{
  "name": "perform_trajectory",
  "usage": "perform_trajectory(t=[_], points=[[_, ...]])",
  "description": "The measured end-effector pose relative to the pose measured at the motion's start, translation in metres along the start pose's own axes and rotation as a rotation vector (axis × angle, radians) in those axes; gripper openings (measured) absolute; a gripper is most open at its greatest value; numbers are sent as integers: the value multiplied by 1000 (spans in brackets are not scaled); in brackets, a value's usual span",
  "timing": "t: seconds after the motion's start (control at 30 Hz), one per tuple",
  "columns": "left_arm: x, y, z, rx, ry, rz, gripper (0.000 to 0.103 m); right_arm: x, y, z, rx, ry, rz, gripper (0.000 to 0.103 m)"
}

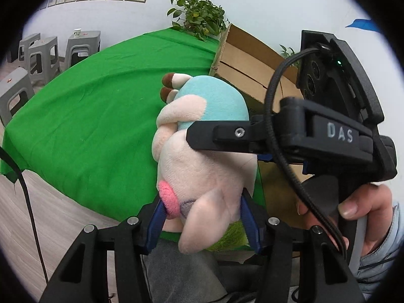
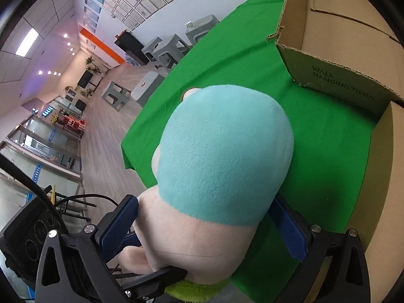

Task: Organize objects
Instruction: 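Grasp the plush toy with the left tool and lift it, then carry the plush toy into the open cardboard box and release it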

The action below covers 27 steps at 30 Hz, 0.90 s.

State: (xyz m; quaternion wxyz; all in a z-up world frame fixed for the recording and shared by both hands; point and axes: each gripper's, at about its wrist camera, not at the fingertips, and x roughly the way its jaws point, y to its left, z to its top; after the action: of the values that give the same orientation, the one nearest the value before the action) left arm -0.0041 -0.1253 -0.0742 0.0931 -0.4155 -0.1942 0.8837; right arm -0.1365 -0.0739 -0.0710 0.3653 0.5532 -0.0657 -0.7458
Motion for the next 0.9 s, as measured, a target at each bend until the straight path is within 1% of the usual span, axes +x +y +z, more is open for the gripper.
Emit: perform_trajectory(t=[0.07,0.13,0.2,0.27,0.3,0.4,0.43,0.47,0.53,0.63,0.67,0.73,0.77,0.8,0.9], points=[[1,-3,-2,14,-5,6,52,4,3,-2,-17,-11,-15,90],[0,-9,-1,41,-9,19,50,8,6,-5,-20,-24,-20,84],[-2,-15,1,62,-23,39,49,11,5,-6,-5,-43,-9,79],[-6,-25,6,107,-42,64,49,12,5,-4,16,-75,9,72],[-9,-30,9,124,-57,66,49,7,6,-3,17,-93,12,71],[-24,-50,25,202,-138,57,49,-18,16,5,-12,-190,22,69],[-29,-60,36,233,-176,47,49,-32,22,12,-33,-246,16,69],[-32,-69,45,256,-206,36,49,-43,25,15,-47,-276,8,69],[-38,-93,71,320,-288,-5,49,-75,33,30,-91,-372,-19,68],[-38,-127,103,404,-376,-58,49,-134,38,49,-138,-511,-69,68],[-36,-135,111,422,-393,-74,49,-153,38,58,-151,-563,-91,68],[-28,-148,128,445,-411,-115,49,-198,28,64,-152,-612,-117,67],[-22,-153,136,452,-411,-135,49,-219,22,68,-143,-641,-138,67],[-17,-156,142,455,-407,-151,49,-235,16,68,-135,-651,-149,67],[2,-161,159,448,-374,-184,49,-261,-9,84,-106,-663,-185,67]])
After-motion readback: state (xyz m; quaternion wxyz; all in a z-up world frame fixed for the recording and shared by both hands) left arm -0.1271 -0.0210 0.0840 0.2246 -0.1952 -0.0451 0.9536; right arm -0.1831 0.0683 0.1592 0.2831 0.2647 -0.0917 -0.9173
